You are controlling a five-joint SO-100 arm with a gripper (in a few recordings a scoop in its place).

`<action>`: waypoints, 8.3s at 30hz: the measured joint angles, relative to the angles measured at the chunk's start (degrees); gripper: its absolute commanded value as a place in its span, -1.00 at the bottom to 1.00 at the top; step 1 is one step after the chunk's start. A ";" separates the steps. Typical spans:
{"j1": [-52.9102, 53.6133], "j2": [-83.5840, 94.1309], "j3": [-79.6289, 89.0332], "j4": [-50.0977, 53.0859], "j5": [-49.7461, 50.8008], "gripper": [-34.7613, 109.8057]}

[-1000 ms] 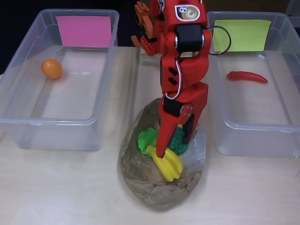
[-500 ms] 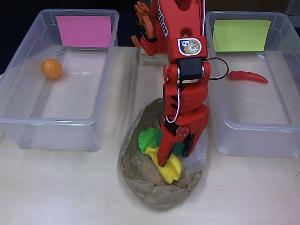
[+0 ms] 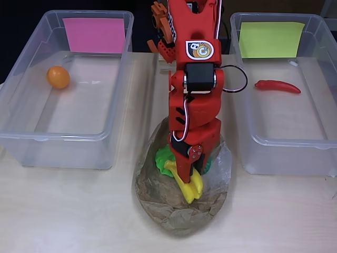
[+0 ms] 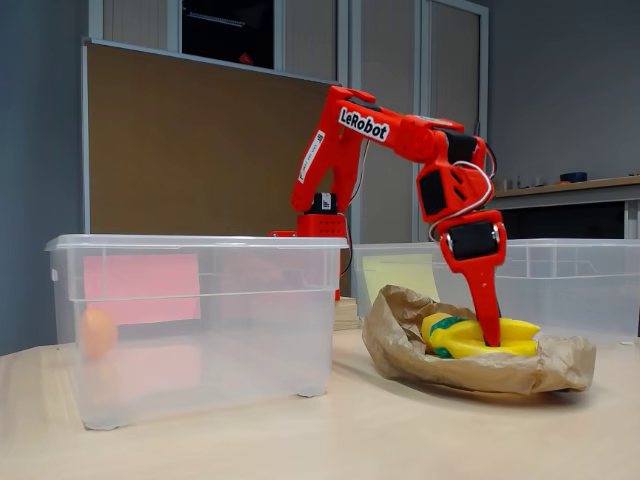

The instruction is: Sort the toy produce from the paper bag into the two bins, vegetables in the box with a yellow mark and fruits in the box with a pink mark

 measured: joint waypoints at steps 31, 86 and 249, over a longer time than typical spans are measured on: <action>49.13 77.43 36.83 22.94 -4.75 -0.52; 3.78 41.66 31.64 -1.58 -3.96 -0.10; 6.59 24.96 -3.96 21.01 -4.92 -0.28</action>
